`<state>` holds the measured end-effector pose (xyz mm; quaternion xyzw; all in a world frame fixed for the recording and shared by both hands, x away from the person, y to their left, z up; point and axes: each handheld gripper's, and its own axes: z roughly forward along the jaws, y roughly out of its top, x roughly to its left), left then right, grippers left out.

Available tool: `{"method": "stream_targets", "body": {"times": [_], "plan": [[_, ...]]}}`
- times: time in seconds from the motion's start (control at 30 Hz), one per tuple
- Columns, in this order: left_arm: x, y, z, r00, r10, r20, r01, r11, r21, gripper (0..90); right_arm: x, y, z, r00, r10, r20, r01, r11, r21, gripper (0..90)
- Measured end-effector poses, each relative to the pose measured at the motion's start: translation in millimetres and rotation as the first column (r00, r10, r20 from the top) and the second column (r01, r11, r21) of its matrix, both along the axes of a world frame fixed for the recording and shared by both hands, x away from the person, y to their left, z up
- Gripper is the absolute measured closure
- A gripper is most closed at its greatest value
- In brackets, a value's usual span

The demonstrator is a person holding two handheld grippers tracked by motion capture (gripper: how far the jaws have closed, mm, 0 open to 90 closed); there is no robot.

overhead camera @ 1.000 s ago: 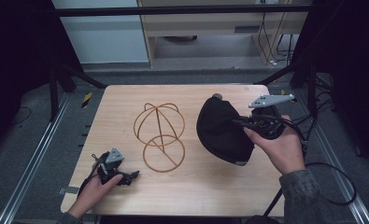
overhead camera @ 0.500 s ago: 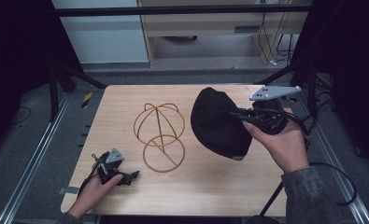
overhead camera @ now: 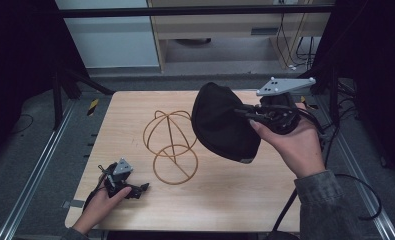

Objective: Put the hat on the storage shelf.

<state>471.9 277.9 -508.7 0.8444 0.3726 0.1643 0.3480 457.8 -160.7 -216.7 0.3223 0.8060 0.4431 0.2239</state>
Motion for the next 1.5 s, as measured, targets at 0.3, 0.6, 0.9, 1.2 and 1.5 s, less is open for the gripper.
{"method": "stream_targets", "body": {"times": [0.3, 0.6, 0.9, 1.2, 1.5], "plan": [[-0.2, -0.1, 0.0, 1.0000, 0.002, -0.001, -0.002, 1.0000, -0.001, 0.0, 7.7, 35.0, 18.0, 0.9979, 0.063, 0.015, -0.062, 0.9977, -0.027, 77.4], [-0.1, 0.0, 0.2, 1.0000, 0.000, -0.001, 0.000, 1.0000, 0.001, 0.0, 17.9, 68.7, 30.3, 0.9937, 0.111, 0.015, -0.110, 0.9911, -0.076, 77.3], [-0.1, 0.0, 0.1, 1.0000, 0.000, -0.001, 0.000, 1.0000, 0.001, 0.0, 32.4, 92.9, 38.3, 0.9903, 0.139, 0.001, -0.138, 0.9838, -0.115, 77.3], [-0.1, 0.0, 0.1, 1.0000, 0.000, -0.001, 0.000, 1.0000, 0.001, 0.0, 46.4, 111.7, 38.0, 0.9894, 0.144, -0.015, -0.145, 0.9786, -0.146, 77.2], [-0.1, -0.1, 0.1, 1.0000, 0.001, 0.000, -0.001, 1.0000, 0.001, 0.0, 53.0, 123.7, 32.7, 0.9857, 0.165, -0.035, -0.168, 0.9746, -0.148, 77.2]]}}
